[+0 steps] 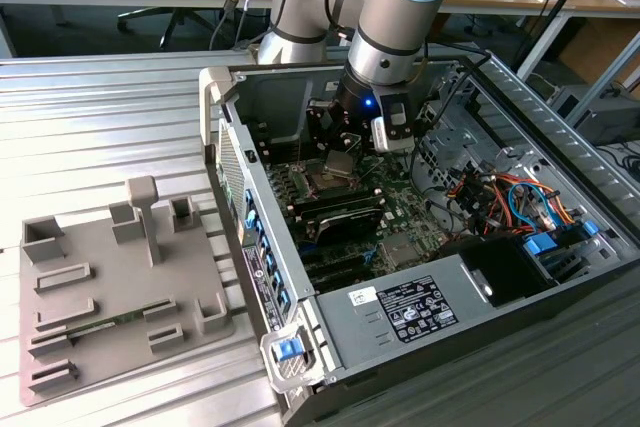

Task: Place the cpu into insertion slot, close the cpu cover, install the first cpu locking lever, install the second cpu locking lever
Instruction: 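Place the cpu into insertion slot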

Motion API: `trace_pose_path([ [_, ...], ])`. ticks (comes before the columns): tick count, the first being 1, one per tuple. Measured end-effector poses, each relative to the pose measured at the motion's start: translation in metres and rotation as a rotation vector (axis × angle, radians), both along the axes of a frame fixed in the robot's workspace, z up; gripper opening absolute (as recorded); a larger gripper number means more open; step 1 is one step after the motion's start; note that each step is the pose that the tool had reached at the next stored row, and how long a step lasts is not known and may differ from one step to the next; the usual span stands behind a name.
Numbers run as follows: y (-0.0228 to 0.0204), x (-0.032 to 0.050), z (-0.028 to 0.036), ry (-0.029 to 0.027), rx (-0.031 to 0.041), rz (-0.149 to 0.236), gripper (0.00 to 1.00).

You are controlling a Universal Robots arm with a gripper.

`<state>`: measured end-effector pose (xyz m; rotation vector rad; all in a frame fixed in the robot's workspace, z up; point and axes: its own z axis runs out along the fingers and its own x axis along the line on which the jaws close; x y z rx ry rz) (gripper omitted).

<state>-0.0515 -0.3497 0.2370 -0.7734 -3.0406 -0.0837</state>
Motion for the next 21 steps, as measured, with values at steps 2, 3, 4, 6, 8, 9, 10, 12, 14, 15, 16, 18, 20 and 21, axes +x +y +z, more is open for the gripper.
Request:
trace_pose_path([
  [2, 0.0, 0.0, 0.0, 0.0, -0.0001, -0.002, 0.53],
  [3, 0.0, 0.0, 0.0, 0.0, 0.0, -0.003, 0.53],
  [4, 0.0, 0.0, 0.0, 0.0, 0.0, -0.004, 0.53],
  [6, 0.0, 0.0, 0.0, 0.0, 0.0, -0.006, 0.53],
  [8, 0.0, 0.0, 0.0, 0.0, 0.0, -0.008, 0.53],
  [9, 0.0, 0.0, 0.0, 0.0, 0.0, -0.009, 0.53],
  [10, 0.0, 0.0, 0.0, 0.0, 0.0, -0.01, 0.53],
  [12, 0.0, 0.0, 0.0, 0.0, 0.0, -0.012, 0.53],
  [14, 0.0, 0.0, 0.0, 0.0, 0.0, -0.015, 0.53],
  [15, 0.0, 0.0, 0.0, 0.0, 0.0, -0.019, 0.53],
  [16, 0.0, 0.0, 0.0, 0.0, 0.0001, -0.025, 0.53],
  [18, 0.0, 0.0, 0.0, 0.0, 0.0, -0.033, 0.53],
  [20, 0.0, 0.0, 0.0, 0.0, 0.0001, -0.038, 0.53],
  [21, 0.0, 0.0, 0.0, 0.0, 0.0, -0.041, 0.53],
])
